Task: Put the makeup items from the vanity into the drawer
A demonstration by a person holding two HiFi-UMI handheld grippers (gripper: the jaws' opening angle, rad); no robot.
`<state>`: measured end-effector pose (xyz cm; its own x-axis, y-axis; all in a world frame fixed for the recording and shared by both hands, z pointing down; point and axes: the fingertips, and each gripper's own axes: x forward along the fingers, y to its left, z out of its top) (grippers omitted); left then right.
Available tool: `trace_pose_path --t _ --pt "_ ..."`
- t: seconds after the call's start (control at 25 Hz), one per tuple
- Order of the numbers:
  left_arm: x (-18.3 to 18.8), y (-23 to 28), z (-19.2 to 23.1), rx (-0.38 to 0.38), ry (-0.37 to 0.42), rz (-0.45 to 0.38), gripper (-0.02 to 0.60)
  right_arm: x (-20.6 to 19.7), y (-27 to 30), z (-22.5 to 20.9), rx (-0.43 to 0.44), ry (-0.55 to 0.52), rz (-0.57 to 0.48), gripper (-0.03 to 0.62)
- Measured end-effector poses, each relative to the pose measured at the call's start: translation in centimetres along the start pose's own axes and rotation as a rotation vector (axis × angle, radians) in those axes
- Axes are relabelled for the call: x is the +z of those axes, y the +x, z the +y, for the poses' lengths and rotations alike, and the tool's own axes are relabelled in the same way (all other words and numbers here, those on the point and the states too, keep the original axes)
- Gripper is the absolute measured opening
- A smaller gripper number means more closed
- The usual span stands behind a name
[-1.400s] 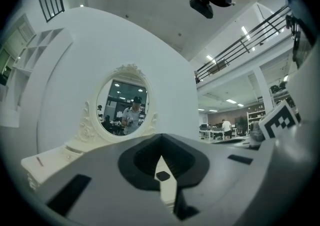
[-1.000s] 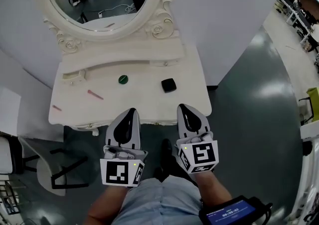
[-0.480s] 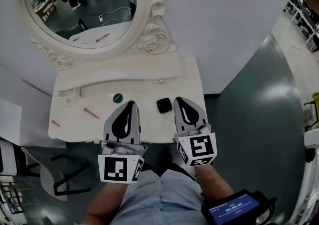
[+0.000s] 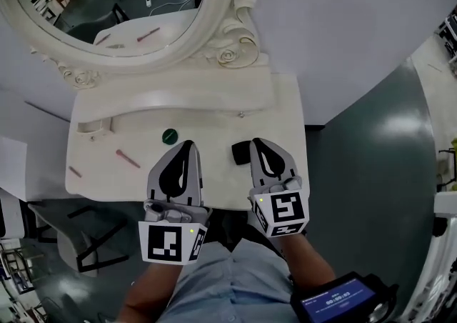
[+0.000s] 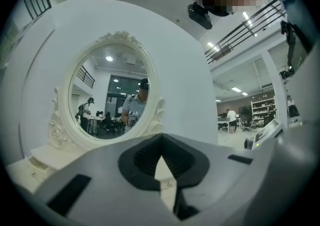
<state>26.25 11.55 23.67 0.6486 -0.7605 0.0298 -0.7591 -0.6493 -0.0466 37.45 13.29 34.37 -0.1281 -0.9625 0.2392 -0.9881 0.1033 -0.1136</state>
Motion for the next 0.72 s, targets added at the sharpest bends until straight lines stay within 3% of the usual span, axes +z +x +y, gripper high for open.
trace_pose_path --t 0.44,0.48,0.52,0.56,0.6,0.72 --pt "-6.2 3.7 2.1 -0.023 -0.086 0.137 0.000 -7.6 3.4 -1.0 -0.030 0.049 0.197 0.004" --pt "-6.6 3.8 2.3 -0.023 -0.093 0.149 0.000 -8.1 3.6 -0.9 -0.030 0.054 0.213 0.044" --pt "-7.1 3.9 2.5 -0.023 -0.099 0.161 0.000 -8.7 3.8 -0.8 -0.029 0.058 0.234 0.170" --pt "-7.5 4.0 2.7 -0.024 -0.106 0.172 0.000 -9.3 4.1 -0.7 -0.030 0.060 0.256 0.245" --pt "-8.0 4.1 2.9 -0.024 -0.113 0.183 0.000 -9.8 4.3 -0.6 -0.032 0.058 0.277 0.289" --pt "-9.3 4.5 3.5 -0.027 -0.131 0.211 0.000 -11.5 4.9 -0.2 -0.035 0.046 0.332 0.321"
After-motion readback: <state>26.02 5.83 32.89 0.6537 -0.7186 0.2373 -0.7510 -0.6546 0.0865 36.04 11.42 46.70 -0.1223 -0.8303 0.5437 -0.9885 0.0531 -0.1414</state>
